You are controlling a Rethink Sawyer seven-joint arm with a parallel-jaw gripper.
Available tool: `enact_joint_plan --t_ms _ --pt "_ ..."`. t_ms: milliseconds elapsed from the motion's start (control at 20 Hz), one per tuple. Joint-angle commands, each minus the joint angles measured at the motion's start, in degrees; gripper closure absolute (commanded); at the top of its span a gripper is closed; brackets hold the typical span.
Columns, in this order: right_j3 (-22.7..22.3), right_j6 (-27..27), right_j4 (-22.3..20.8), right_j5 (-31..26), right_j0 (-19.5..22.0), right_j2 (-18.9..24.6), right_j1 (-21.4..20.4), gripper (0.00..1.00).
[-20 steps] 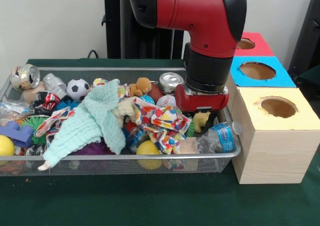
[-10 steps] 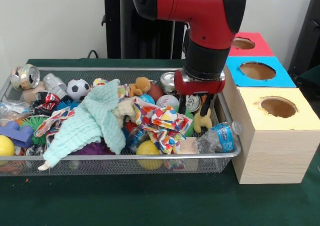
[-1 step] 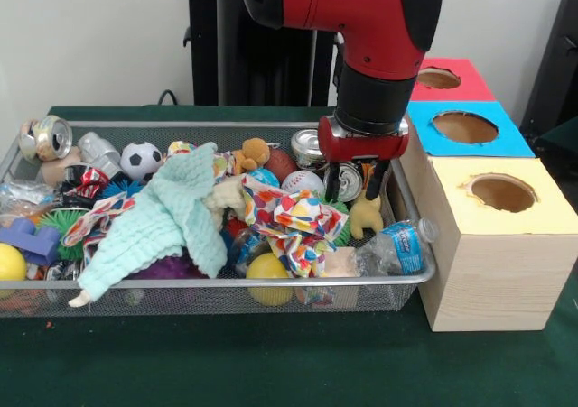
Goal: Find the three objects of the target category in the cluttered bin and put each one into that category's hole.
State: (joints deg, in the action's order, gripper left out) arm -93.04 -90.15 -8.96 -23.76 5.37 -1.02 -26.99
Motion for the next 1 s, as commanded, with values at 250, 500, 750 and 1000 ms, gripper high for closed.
enact_joint_plan --t_ms 250,500,750,1000 --pt "-4.7 -14.1 7.3 2.5 -0.9 4.6 -3.0 0.00" --pt "-3.9 -16.7 12.2 -1.1 -1.8 2.3 -6.1 0.00" --pt "-3.9 -19.7 15.5 -5.4 -4.7 -2.6 -8.8 0.00" --pt "-3.7 -23.4 19.4 -7.3 -8.1 -7.5 -9.7 0.00"
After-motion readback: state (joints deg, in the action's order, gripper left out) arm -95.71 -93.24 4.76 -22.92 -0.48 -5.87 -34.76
